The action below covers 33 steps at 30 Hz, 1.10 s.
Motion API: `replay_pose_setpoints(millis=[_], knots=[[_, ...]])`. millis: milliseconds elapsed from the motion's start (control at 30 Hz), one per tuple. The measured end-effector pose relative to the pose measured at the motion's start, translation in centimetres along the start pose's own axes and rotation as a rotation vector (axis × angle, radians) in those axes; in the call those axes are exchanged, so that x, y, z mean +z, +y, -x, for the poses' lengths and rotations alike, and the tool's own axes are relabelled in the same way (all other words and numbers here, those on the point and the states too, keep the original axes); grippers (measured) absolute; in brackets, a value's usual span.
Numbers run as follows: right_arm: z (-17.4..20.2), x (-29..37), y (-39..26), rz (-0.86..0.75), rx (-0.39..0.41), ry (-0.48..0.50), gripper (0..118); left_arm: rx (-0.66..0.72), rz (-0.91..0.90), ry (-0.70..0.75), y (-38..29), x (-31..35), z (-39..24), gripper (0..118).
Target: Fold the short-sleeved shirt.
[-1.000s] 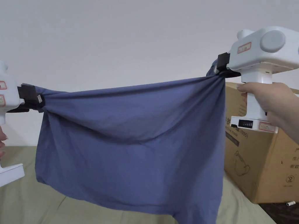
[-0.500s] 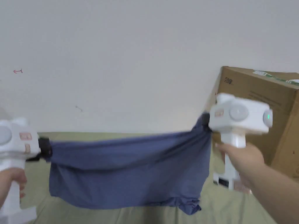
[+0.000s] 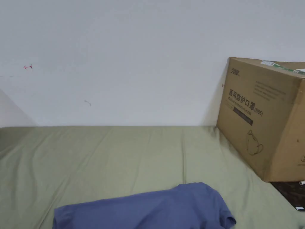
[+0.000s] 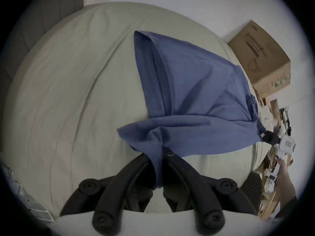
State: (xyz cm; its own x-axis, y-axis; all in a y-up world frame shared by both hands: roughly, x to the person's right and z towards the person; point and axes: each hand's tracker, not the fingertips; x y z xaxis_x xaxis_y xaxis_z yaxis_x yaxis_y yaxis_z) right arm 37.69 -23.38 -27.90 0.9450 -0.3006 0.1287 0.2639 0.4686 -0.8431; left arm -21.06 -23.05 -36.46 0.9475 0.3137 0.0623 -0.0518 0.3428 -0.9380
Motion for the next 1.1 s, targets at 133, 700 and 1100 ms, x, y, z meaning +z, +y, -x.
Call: replay_pose_setpoints(millis=[133,700,1100], knots=[[-0.2,4.3,-3.9,-0.002,0.002,-0.01,5,0.014,0.038,-0.029,-4.1,3.0,-0.7,8],[0.2,8.1,-6.7,-0.003,-0.108,-0.088,101,0.038,-0.013,0.012,-8.2,6.0,-2.5,118],[8.2,15.0,-3.2,-0.388,0.098,0.03,35,-0.11,-0.545,-0.048,-7.4,14.4,-8.2,64]])
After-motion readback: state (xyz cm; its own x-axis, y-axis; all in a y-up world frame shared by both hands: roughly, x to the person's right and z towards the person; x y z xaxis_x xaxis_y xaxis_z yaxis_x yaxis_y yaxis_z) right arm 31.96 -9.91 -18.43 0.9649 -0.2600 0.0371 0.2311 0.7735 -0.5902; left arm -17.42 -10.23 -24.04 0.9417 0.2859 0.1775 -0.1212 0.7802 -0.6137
